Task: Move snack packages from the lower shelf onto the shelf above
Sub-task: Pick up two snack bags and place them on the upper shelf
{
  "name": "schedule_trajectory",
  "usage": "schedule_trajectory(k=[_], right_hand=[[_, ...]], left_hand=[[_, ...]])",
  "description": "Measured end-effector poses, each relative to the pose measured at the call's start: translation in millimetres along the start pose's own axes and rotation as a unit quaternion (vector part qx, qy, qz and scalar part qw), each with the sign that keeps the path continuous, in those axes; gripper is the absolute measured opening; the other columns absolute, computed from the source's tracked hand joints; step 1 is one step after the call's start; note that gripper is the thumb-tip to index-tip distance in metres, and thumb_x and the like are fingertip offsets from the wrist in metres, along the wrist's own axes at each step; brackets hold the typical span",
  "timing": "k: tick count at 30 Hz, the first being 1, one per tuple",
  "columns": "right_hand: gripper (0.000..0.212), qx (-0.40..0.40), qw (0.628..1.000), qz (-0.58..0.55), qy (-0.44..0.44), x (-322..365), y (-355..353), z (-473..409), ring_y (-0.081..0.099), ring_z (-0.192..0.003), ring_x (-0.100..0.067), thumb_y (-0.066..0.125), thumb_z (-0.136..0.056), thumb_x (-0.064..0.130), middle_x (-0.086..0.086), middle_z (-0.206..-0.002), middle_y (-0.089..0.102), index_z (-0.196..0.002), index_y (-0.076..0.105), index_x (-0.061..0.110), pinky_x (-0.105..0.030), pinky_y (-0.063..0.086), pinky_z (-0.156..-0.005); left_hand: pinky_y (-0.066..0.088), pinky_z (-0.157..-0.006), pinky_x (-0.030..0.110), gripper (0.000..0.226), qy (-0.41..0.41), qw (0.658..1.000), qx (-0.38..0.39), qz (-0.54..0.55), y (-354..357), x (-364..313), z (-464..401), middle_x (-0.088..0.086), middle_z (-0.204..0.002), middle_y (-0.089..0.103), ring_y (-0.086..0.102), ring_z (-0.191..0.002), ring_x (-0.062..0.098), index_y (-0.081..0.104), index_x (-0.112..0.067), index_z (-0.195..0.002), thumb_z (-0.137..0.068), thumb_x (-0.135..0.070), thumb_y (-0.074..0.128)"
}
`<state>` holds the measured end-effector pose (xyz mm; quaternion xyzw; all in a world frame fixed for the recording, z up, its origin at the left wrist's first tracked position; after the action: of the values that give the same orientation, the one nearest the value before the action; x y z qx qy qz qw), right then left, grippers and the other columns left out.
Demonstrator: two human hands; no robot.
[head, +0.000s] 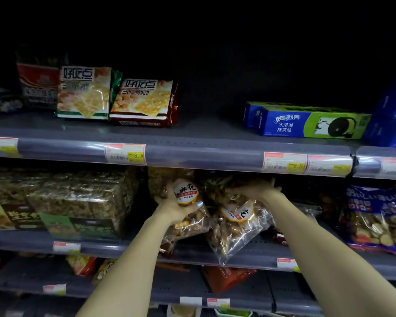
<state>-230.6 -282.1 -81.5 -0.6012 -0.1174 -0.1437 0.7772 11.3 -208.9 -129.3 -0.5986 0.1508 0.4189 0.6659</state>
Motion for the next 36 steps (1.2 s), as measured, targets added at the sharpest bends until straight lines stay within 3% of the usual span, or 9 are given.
schedule_trajectory(k=[4,8,11,14,19,21,27,32,36], right_hand=[[0.117,0.044,0.997,0.058,0.004,1.3,-1.3,6.2,-0.013,-0.145,-0.039,0.057,-0.064,0.077,-0.017,-0.160,-0.002,-0.151,0.008,0.016,-0.057,-0.010,-0.113],[0.131,0.073,0.995,0.068,-0.014,3.4,6.9,-3.3,0.002,-0.148,-0.033,0.057,-0.048,0.087,-0.011,-0.161,0.007,-0.151,0.011,0.020,-0.055,-0.007,-0.117],[0.146,0.115,0.993,-0.034,-0.006,-4.7,23.7,-27.6,0.021,-0.145,-0.029,0.053,-0.023,0.097,-0.005,-0.158,0.026,-0.149,0.020,0.030,-0.053,0.015,-0.118],[0.129,0.076,0.979,-0.188,-0.034,-4.2,16.5,-35.1,0.034,-0.139,-0.024,0.055,-0.038,0.093,-0.001,-0.153,0.035,-0.146,0.028,0.030,-0.043,0.030,-0.113],[0.057,0.107,0.954,-0.276,-0.039,3.4,9.0,-20.5,0.057,-0.101,-0.023,0.072,-0.078,0.038,-0.009,-0.120,0.061,-0.125,0.054,0.011,-0.027,0.048,-0.070],[0.056,0.094,0.947,-0.306,-0.027,3.2,7.6,-22.7,0.058,-0.104,-0.026,0.076,-0.075,0.031,-0.008,-0.121,0.062,-0.122,0.055,0.010,-0.033,0.049,-0.080],[0.055,-0.009,0.920,-0.391,-0.034,-0.3,-6.9,-18.9,0.058,-0.097,-0.022,0.082,-0.068,0.020,-0.008,-0.113,0.063,-0.116,0.059,0.008,-0.024,0.045,-0.067],[0.047,-0.026,0.874,-0.484,-0.027,-11.1,-14.9,-4.9,0.065,-0.095,-0.034,0.084,-0.064,0.022,-0.012,-0.105,0.069,-0.103,0.060,0.011,-0.045,0.054,-0.084],[0.050,0.011,0.841,-0.541,-0.010,-23.9,-8.1,16.4,0.072,-0.080,-0.036,0.085,-0.062,0.013,-0.018,-0.095,0.073,-0.105,0.063,0.002,-0.047,0.060,-0.068]], left_hand=[[0.039,-0.108,0.044,0.149,-0.029,0.999,-0.016,0.043,-1.8,4.3,-5.7,0.018,-0.150,0.032,0.039,-0.134,0.037,-0.018,-0.032,-0.146,-0.035,-0.071,0.074],[0.031,-0.111,0.040,0.137,-0.033,0.995,-0.045,0.086,-3.0,3.5,-3.0,0.020,-0.152,0.023,0.025,-0.140,0.037,-0.010,-0.024,-0.150,-0.055,-0.048,0.085],[0.029,-0.112,0.041,0.136,-0.008,0.991,-0.074,0.113,-4.3,4.0,-4.5,0.018,-0.152,0.025,0.025,-0.140,0.036,-0.003,-0.025,-0.151,-0.052,-0.043,0.088],[0.035,-0.108,0.042,0.137,0.007,0.989,-0.093,0.117,-6.8,2.5,-2.3,0.017,-0.148,0.034,0.036,-0.134,0.036,0.006,-0.025,-0.149,-0.043,-0.046,0.090],[0.038,-0.106,0.040,0.127,0.027,0.982,-0.118,0.143,-12.2,-1.1,0.7,0.016,-0.141,0.037,0.039,-0.130,0.033,0.017,-0.019,-0.147,-0.047,-0.032,0.093],[0.037,-0.107,0.039,0.122,0.039,0.979,-0.132,0.147,-15.0,-2.7,2.2,0.016,-0.141,0.037,0.038,-0.131,0.032,0.021,-0.020,-0.146,-0.048,-0.027,0.093],[0.044,-0.102,0.044,0.127,0.020,0.971,-0.170,0.167,-27.6,0.9,4.1,0.014,-0.138,0.044,0.049,-0.124,0.035,0.025,-0.019,-0.145,-0.039,-0.036,0.093],[0.050,-0.077,0.028,0.058,0.022,0.942,-0.141,0.302,-25.9,-1.4,14.7,-0.001,-0.094,0.067,0.064,-0.094,0.018,0.060,-0.018,-0.101,-0.052,-0.017,0.091],[0.049,-0.082,0.023,0.079,0.070,0.935,-0.119,0.327,-31.3,-11.7,30.2,-0.002,-0.103,0.066,0.062,-0.100,0.016,0.053,-0.016,-0.121,-0.052,-0.012,0.091]])
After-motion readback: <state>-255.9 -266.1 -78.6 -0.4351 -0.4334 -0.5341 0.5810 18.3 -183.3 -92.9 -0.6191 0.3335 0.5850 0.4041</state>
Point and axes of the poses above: each hand's wrist, its own z-axis away from the middle knuckle, its own y-axis out of the palm, x = y × z, the point moved 8 cm from there along -z, towards the middle knuckle
